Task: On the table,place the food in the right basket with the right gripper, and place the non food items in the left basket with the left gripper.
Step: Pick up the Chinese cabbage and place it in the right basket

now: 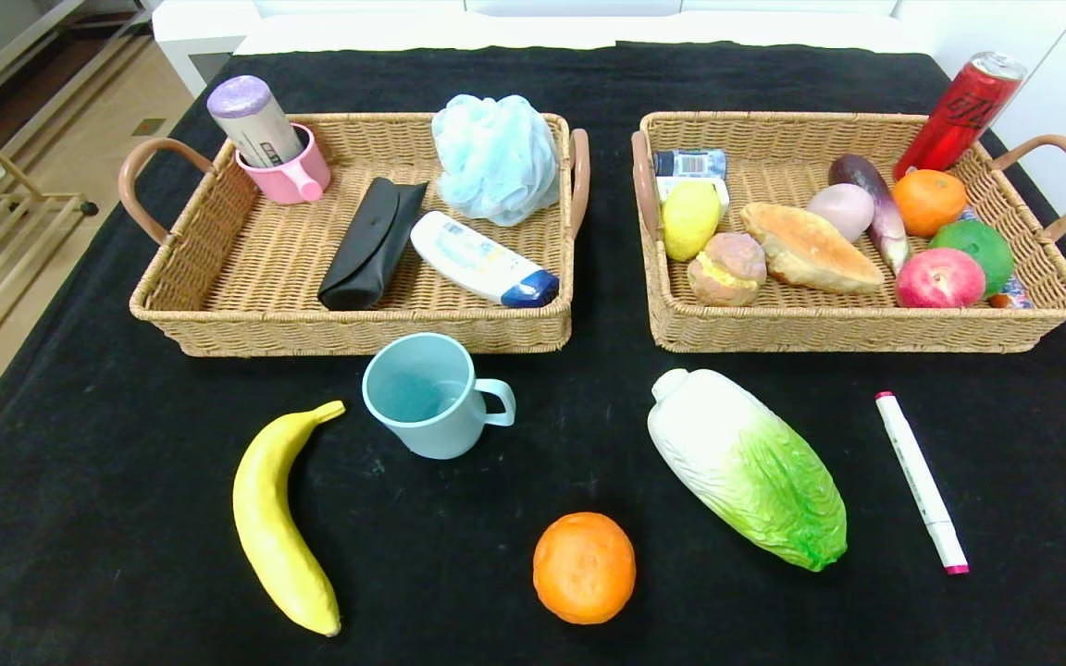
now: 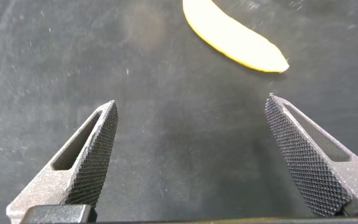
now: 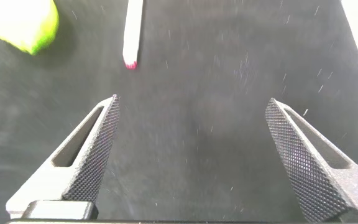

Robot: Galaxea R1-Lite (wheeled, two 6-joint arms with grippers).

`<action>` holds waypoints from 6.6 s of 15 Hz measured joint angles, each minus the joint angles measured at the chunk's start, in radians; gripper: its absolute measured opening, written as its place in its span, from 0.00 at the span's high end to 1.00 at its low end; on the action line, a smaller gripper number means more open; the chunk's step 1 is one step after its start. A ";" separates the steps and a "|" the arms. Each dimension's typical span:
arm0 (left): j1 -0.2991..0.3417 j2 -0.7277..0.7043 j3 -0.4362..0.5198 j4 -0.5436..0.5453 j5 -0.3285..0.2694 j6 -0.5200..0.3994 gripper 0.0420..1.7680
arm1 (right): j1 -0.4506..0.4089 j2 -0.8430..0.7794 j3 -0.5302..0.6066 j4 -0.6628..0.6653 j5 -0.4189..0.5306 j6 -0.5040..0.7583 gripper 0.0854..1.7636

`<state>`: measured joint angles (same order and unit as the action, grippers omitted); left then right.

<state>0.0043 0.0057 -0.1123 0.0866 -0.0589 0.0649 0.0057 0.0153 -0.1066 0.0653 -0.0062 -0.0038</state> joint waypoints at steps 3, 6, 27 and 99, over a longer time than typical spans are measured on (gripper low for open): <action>0.000 0.049 -0.147 0.100 -0.026 0.001 0.03 | 0.000 0.072 -0.157 0.085 0.005 0.000 0.03; 0.000 0.173 -0.287 0.118 -0.031 0.001 0.03 | 0.002 0.206 -0.296 0.100 0.007 -0.001 0.03; -0.272 1.037 -0.916 0.168 -0.203 0.078 0.03 | 0.282 1.169 -0.993 0.167 0.104 -0.007 0.03; -0.474 1.142 -0.983 0.165 -0.162 0.113 0.03 | 0.746 1.753 -1.376 0.559 -0.245 0.033 0.21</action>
<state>-0.4694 1.1477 -1.0949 0.2519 -0.2213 0.1783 0.7513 1.7679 -1.4830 0.6238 -0.2515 0.0291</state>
